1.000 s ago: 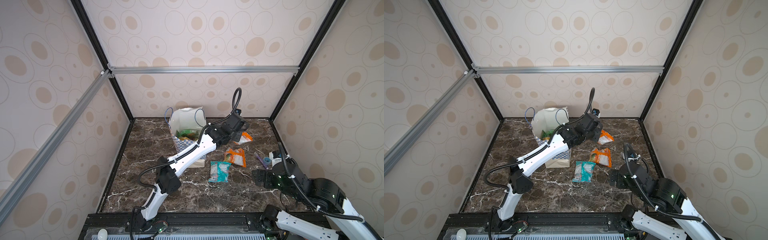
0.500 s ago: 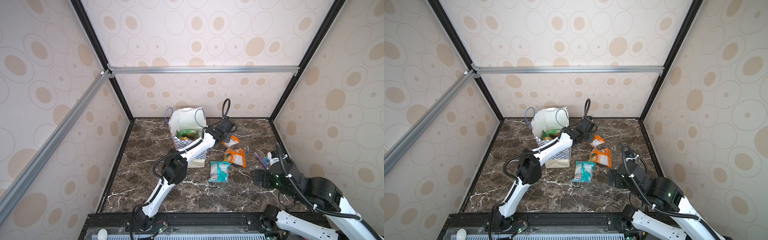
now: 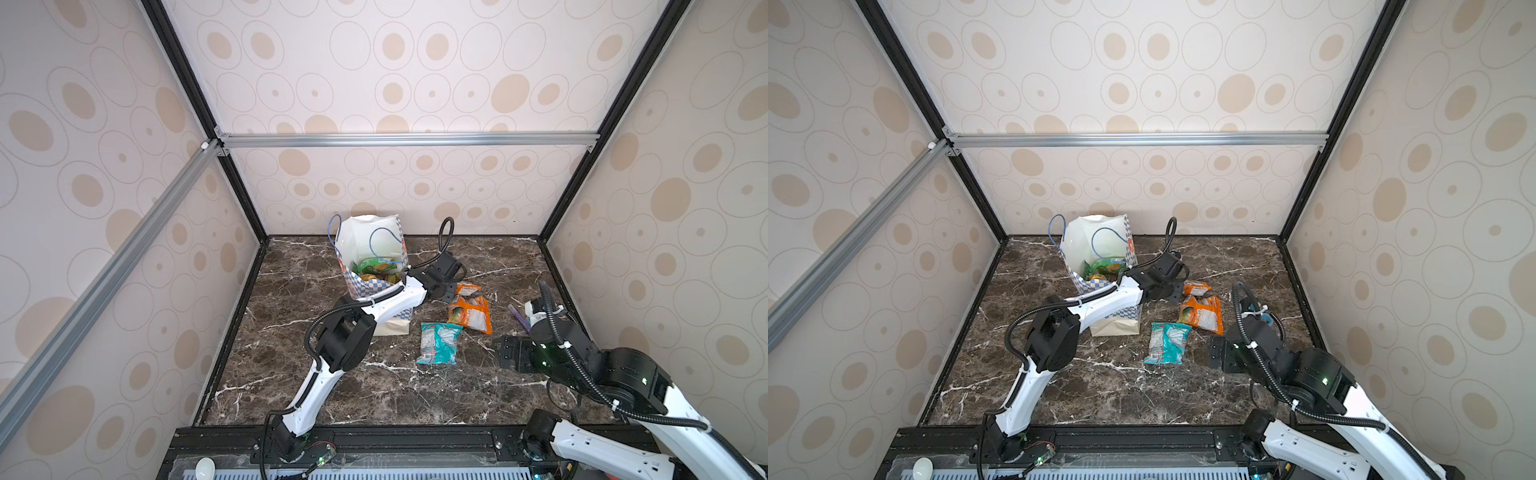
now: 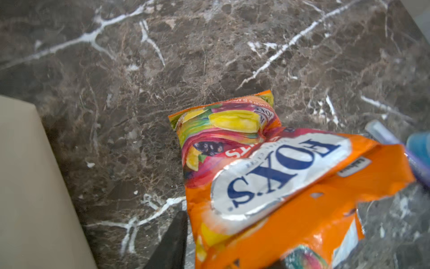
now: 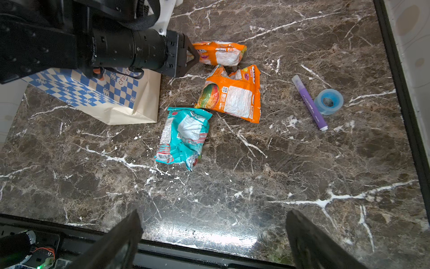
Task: Take the snacks out of the paper bag
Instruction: Place the snack at the top-center of the table.
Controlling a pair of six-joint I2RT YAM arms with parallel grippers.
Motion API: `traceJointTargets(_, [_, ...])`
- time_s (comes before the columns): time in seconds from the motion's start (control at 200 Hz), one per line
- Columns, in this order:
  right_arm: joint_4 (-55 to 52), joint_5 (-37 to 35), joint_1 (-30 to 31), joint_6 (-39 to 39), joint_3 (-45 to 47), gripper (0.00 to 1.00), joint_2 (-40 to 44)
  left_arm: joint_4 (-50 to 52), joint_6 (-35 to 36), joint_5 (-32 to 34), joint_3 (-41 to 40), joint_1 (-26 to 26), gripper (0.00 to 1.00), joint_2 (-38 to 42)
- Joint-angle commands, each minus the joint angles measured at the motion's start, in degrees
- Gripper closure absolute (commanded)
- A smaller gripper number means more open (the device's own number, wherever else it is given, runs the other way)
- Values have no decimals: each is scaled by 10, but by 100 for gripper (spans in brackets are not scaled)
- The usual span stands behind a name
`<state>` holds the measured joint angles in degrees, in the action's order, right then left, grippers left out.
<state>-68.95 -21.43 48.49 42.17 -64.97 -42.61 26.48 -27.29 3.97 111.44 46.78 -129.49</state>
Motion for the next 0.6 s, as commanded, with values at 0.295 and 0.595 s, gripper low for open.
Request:
traceJointTargets(0.295, [32,15,1,-9,-16,0,-22,-13,10,-31,34,23,32,106])
traceJointTargets(0.595, [74,30,1,-30,-46,0,-37,75,45,41,144,36,25,172])
